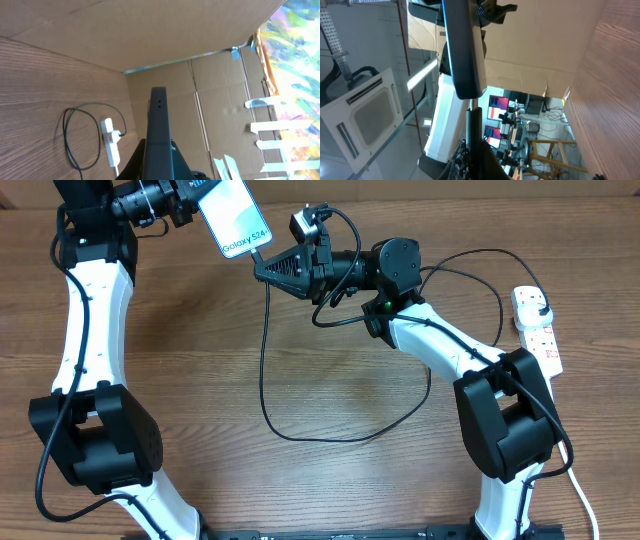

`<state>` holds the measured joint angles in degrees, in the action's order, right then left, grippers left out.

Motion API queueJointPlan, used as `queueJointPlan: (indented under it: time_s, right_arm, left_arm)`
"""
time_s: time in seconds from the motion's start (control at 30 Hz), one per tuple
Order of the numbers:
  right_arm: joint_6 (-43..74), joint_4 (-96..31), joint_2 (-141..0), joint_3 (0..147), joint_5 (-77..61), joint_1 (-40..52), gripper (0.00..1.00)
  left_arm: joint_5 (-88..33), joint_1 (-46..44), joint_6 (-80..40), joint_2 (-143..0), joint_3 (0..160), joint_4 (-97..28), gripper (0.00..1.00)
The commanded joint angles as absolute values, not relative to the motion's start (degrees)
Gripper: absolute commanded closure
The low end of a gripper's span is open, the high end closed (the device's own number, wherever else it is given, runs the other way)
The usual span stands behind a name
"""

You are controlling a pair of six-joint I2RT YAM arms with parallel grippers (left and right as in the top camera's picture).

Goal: Plug charger to phone and switch on socket
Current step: 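Align the USB-C plug with the phone's bottom port using the right gripper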

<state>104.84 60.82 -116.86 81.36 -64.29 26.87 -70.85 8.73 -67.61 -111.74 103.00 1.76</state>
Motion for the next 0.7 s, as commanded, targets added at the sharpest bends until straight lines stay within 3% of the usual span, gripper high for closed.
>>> queueJointPlan:
  time_s: [0.0,0.67]
  right_arm:
    - [105.2,61.2,-115.1,82.3,-63.0,26.9,0.96]
    - [105.0,61.3,-115.1,82.2,-63.2,26.9,0.96]
  left_arm:
    - [-70.4,9.0,-69.4,-110.3,103.7,2.2,0.96]
    - [-70.1,9.0,-70.7,-110.3,103.7,2.2,0.96]
